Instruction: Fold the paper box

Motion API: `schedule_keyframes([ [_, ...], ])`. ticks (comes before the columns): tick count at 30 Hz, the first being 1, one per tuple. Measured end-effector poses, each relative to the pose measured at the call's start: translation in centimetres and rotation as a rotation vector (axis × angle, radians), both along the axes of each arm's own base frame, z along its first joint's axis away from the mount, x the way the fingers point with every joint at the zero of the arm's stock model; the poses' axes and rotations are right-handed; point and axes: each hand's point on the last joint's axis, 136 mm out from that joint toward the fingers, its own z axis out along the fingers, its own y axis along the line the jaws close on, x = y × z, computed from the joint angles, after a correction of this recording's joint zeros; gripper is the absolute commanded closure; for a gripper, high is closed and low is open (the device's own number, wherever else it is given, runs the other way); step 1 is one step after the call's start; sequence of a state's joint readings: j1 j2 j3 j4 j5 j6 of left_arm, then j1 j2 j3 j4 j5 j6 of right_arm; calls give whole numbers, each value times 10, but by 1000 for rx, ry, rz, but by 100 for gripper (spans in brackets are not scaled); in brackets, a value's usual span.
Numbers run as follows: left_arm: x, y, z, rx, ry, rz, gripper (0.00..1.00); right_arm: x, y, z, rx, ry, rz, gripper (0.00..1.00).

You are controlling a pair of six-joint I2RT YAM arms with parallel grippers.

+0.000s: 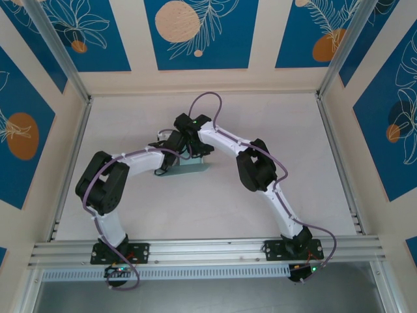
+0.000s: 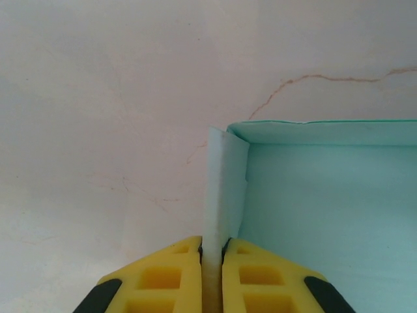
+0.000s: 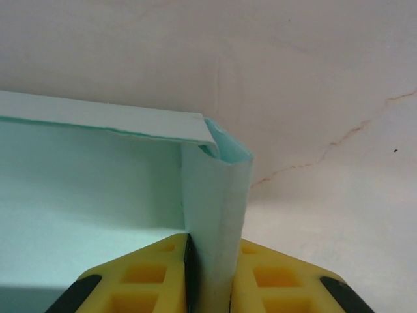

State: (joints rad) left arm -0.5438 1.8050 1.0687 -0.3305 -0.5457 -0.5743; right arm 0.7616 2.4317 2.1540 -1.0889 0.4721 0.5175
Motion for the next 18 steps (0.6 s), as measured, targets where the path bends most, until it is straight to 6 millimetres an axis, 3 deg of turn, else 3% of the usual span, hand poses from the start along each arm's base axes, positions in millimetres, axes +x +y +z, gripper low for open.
schedule_keyframes([
  [2, -1, -3, -2, -18, 10, -7, 82, 0, -3, -2, -17, 1, 5, 79],
  [6, -6, -7, -8, -59, 31, -16, 60, -3, -12, -5, -66, 11, 20, 80],
  [10, -5, -10, -6, -141, 28, -14, 52, -5, -20, -6, -111, 6, 36, 80],
  [13, -5, -9, 7, -195, 10, -17, 46, -6, -23, -6, -134, 7, 52, 80],
  [18, 5, -9, 48, -303, -85, -14, 37, -11, -30, -6, -168, 27, 87, 80],
])
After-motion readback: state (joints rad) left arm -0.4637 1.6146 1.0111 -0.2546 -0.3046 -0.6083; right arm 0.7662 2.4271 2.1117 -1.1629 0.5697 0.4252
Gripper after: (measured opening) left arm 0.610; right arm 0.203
